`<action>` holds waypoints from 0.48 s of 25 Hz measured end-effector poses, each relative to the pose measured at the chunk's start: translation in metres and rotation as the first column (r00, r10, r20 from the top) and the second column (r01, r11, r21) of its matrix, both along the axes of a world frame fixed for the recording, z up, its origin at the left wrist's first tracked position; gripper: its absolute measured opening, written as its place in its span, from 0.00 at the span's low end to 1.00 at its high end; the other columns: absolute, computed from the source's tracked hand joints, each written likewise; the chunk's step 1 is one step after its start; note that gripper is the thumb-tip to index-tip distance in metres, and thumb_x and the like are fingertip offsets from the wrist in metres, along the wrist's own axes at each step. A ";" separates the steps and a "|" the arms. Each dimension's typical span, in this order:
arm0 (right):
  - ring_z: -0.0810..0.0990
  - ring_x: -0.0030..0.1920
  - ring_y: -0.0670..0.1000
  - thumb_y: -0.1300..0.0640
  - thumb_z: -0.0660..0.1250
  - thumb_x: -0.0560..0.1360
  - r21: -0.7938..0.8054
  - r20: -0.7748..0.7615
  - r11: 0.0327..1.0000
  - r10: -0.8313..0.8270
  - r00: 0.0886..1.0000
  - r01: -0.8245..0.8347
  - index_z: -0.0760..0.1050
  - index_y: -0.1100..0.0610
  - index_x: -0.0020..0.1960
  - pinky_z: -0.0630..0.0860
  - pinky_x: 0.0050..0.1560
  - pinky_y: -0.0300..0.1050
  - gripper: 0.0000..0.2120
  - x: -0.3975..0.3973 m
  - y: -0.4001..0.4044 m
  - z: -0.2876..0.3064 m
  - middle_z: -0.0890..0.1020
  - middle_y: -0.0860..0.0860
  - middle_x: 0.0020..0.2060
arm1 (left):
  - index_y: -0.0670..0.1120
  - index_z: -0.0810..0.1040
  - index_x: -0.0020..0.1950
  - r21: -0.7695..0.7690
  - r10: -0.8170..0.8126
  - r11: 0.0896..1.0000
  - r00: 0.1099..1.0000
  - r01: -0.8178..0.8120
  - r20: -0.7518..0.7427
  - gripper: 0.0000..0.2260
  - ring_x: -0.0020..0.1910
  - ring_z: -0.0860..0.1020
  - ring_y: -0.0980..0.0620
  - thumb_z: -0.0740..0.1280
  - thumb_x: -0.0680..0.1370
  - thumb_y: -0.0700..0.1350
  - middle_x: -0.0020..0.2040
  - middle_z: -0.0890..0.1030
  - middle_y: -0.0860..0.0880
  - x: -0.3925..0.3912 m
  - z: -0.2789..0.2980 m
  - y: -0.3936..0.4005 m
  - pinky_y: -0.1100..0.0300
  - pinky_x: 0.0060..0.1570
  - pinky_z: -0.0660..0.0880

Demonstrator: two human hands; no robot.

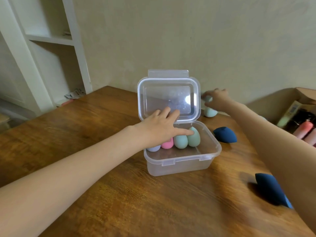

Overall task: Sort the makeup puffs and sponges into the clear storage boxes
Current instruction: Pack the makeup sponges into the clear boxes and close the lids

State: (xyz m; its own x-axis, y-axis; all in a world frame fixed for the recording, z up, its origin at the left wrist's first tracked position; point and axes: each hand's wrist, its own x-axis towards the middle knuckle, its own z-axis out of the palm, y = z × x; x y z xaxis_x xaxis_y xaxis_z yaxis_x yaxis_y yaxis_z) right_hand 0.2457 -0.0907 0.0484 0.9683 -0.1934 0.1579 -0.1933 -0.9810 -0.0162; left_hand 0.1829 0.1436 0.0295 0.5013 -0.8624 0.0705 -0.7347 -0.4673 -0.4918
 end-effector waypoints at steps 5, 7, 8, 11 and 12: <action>0.76 0.40 0.52 0.55 0.72 0.71 0.610 0.309 0.784 -0.097 0.946 -0.119 0.68 0.61 0.55 0.73 0.36 0.44 0.19 -0.085 0.019 0.061 0.77 0.55 0.45 | 0.63 0.46 0.75 -0.030 0.030 0.999 0.994 -0.034 -0.107 0.31 0.58 0.63 0.43 0.54 0.81 0.37 0.61 0.61 0.43 -0.006 0.003 0.004 0.55 0.52 0.63; 0.78 0.32 0.47 0.58 0.69 0.74 0.820 0.127 0.551 0.084 0.988 -0.152 0.71 0.60 0.46 0.76 0.33 0.38 0.08 -0.128 0.036 0.064 0.80 0.54 0.38 | 0.64 0.48 0.74 -0.049 0.017 0.999 0.989 -0.025 -0.148 0.29 0.60 0.63 0.42 0.55 0.81 0.40 0.64 0.61 0.42 -0.014 0.004 0.000 0.52 0.56 0.65; 0.80 0.32 0.45 0.61 0.66 0.75 0.901 0.005 0.423 0.220 0.976 -0.100 0.73 0.62 0.47 0.78 0.34 0.36 0.05 -0.148 0.046 0.062 0.81 0.55 0.39 | 0.63 0.50 0.74 -0.046 0.026 0.998 0.985 -0.034 -0.172 0.28 0.61 0.63 0.41 0.55 0.81 0.40 0.64 0.60 0.42 -0.020 0.002 -0.004 0.50 0.58 0.65; 0.81 0.48 0.48 0.60 0.63 0.74 0.884 -0.294 0.468 0.548 0.783 0.004 0.73 0.63 0.60 0.78 0.52 0.39 0.16 -0.170 0.060 0.033 0.81 0.55 0.51 | 0.51 0.62 0.64 -0.155 0.066 0.980 0.939 -0.124 -0.338 0.16 0.57 0.65 0.44 0.59 0.78 0.40 0.60 0.62 0.45 -0.031 0.001 -0.011 0.52 0.51 0.65; 0.79 0.54 0.51 0.57 0.64 0.73 0.853 -0.334 0.522 0.541 0.772 0.003 0.75 0.60 0.61 0.76 0.59 0.43 0.17 -0.170 0.065 0.023 0.81 0.54 0.54 | 0.50 0.63 0.61 -0.196 0.068 0.968 0.915 -0.157 -0.399 0.15 0.54 0.66 0.46 0.61 0.77 0.40 0.58 0.63 0.47 -0.032 0.002 -0.011 0.54 0.50 0.65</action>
